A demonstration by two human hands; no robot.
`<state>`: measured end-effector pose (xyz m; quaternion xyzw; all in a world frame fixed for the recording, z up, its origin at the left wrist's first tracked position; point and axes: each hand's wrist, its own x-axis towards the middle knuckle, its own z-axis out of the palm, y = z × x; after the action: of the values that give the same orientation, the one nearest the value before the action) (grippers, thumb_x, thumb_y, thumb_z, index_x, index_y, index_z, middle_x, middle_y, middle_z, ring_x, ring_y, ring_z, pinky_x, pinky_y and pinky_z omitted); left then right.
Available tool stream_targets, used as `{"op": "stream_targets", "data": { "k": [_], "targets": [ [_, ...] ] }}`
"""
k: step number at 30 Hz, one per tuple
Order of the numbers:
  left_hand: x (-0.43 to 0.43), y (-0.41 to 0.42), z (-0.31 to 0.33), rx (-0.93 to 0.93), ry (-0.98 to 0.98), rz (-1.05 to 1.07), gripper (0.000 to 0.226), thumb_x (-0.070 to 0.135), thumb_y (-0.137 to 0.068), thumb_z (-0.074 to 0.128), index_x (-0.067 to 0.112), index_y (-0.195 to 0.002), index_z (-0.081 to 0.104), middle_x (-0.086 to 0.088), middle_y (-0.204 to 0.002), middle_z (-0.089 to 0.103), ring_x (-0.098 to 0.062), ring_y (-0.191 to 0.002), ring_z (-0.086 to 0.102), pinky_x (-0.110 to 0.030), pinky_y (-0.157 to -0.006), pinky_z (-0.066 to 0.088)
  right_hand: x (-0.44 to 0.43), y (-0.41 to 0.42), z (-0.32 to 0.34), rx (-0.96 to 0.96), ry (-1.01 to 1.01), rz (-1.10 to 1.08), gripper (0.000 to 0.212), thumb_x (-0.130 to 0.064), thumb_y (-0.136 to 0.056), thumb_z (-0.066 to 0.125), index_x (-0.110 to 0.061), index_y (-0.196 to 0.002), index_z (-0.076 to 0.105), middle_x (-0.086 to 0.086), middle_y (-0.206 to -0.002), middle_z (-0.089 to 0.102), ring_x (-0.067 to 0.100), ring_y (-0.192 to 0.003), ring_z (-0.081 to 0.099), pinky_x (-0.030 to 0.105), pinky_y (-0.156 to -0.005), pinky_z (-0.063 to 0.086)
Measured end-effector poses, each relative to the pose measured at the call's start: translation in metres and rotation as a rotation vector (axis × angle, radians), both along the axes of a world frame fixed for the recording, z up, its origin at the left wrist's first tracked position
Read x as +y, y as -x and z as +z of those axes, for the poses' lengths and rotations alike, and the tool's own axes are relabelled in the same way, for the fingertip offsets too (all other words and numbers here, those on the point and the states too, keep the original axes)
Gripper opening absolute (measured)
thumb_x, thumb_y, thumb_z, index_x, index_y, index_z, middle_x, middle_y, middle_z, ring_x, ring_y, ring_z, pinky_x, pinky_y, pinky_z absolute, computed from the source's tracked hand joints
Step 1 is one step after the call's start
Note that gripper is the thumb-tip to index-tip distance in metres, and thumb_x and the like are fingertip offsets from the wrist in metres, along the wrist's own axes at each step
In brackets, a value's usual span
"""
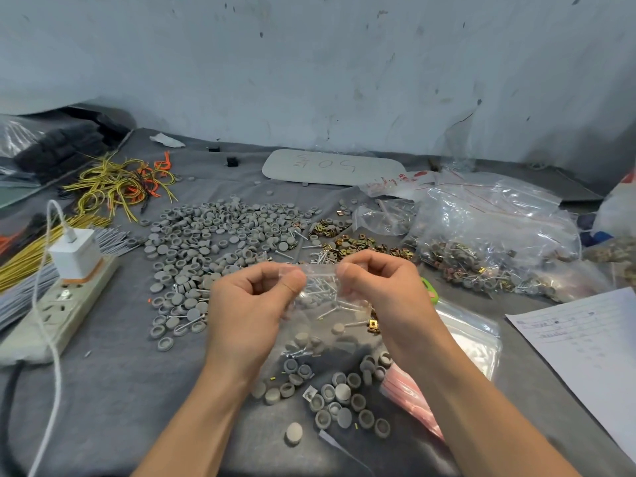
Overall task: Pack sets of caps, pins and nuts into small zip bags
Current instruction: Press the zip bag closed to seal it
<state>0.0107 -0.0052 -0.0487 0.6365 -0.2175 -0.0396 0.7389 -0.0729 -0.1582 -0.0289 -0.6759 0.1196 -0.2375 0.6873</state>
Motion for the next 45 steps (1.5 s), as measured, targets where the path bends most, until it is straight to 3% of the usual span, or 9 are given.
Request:
{"op": "stream_targets", "data": {
  "k": [3, 10, 16, 24, 33, 35, 40, 45],
  "targets": [
    [-0.0037, 0.0053, 0.0004, -0.002, 0.008, -0.045, 0.016, 0.031, -0.069, 0.082, 0.024, -0.083, 0.083, -0.003, -0.069, 0.075, -0.007, -0.058, 0.065, -0.018, -0.054, 0.050, 0.0044, -0.0013, -0.0016, -0.013, 0.032, -0.005, 0.017, 0.000, -0.088, 0.074, -0.009, -0.074, 0.078, 0.008, -0.062, 0.066, 0.015, -0.058, 0.057, 0.023, -0.060, 0.050],
    [-0.0070, 0.0028, -0.0005, 0.031, -0.028, -0.062, 0.005, 0.021, -0.075, 0.085, 0.021, -0.079, 0.083, -0.006, -0.069, 0.075, -0.011, -0.059, 0.067, -0.018, -0.055, 0.051, 0.0065, -0.0020, -0.0023, 0.014, 0.073, -0.035, 0.016, -0.005, -0.089, 0.077, -0.013, -0.075, 0.078, 0.002, -0.061, 0.067, 0.011, -0.056, 0.059, 0.021, -0.059, 0.050],
    [-0.0056, 0.0023, 0.0013, 0.103, 0.035, -0.081, 0.016, 0.028, -0.064, 0.083, 0.021, -0.078, 0.083, -0.008, -0.071, 0.076, -0.011, -0.060, 0.066, -0.020, -0.056, 0.052, 0.0090, -0.0015, -0.0054, 0.087, 0.107, 0.007, 0.006, -0.014, -0.088, 0.079, -0.017, -0.083, 0.081, 0.007, -0.070, 0.074, 0.015, -0.065, 0.067, 0.041, -0.063, 0.055],
    [-0.0063, 0.0038, -0.0015, 0.146, 0.014, -0.110, 0.028, 0.036, -0.064, 0.083, 0.015, -0.082, 0.083, -0.012, -0.068, 0.074, -0.017, -0.056, 0.066, -0.025, -0.053, 0.054, 0.0067, -0.0008, -0.0069, 0.088, 0.065, 0.000, 0.007, -0.008, -0.088, 0.078, -0.011, -0.082, 0.081, 0.010, -0.068, 0.074, 0.018, -0.062, 0.066, 0.041, -0.061, 0.051],
    [-0.0053, 0.0028, -0.0004, 0.094, 0.036, -0.094, 0.030, 0.036, -0.066, 0.084, 0.011, -0.083, 0.082, -0.013, -0.068, 0.074, -0.019, -0.054, 0.067, -0.024, -0.050, 0.052, 0.0095, -0.0036, -0.0063, 0.064, 0.062, -0.021, 0.005, -0.014, -0.089, 0.079, -0.015, -0.086, 0.083, 0.011, -0.079, 0.078, 0.021, -0.067, 0.073, 0.065, -0.069, 0.057],
    [-0.0055, 0.0027, -0.0009, 0.088, 0.041, -0.093, 0.034, 0.040, -0.065, 0.084, 0.012, -0.084, 0.082, -0.013, -0.068, 0.074, -0.019, -0.055, 0.067, -0.026, -0.051, 0.054, 0.0096, -0.0036, -0.0062, 0.058, 0.064, -0.022, 0.006, -0.013, -0.089, 0.079, -0.015, -0.085, 0.083, 0.011, -0.078, 0.078, 0.021, -0.066, 0.073, 0.063, -0.068, 0.058],
    [-0.0055, 0.0027, -0.0020, 0.089, 0.040, -0.097, 0.028, 0.038, -0.067, 0.084, 0.016, -0.085, 0.083, -0.013, -0.069, 0.075, -0.019, -0.056, 0.066, -0.027, -0.054, 0.055, 0.0080, -0.0041, -0.0058, 0.029, 0.030, -0.004, 0.007, -0.007, -0.087, 0.080, -0.011, -0.082, 0.083, 0.013, -0.075, 0.077, 0.019, -0.064, 0.070, 0.033, -0.061, 0.057],
    [-0.0053, 0.0059, -0.0005, 0.027, 0.051, -0.081, 0.016, 0.031, -0.071, 0.083, 0.022, -0.083, 0.084, -0.008, -0.072, 0.077, -0.014, -0.057, 0.069, -0.024, -0.053, 0.054, 0.0078, -0.0049, -0.0062, -0.022, -0.028, 0.022, 0.007, 0.002, -0.086, 0.076, -0.002, -0.083, 0.080, 0.009, -0.066, 0.073, 0.014, -0.056, 0.066, 0.023, -0.056, 0.052]
  ]
}}
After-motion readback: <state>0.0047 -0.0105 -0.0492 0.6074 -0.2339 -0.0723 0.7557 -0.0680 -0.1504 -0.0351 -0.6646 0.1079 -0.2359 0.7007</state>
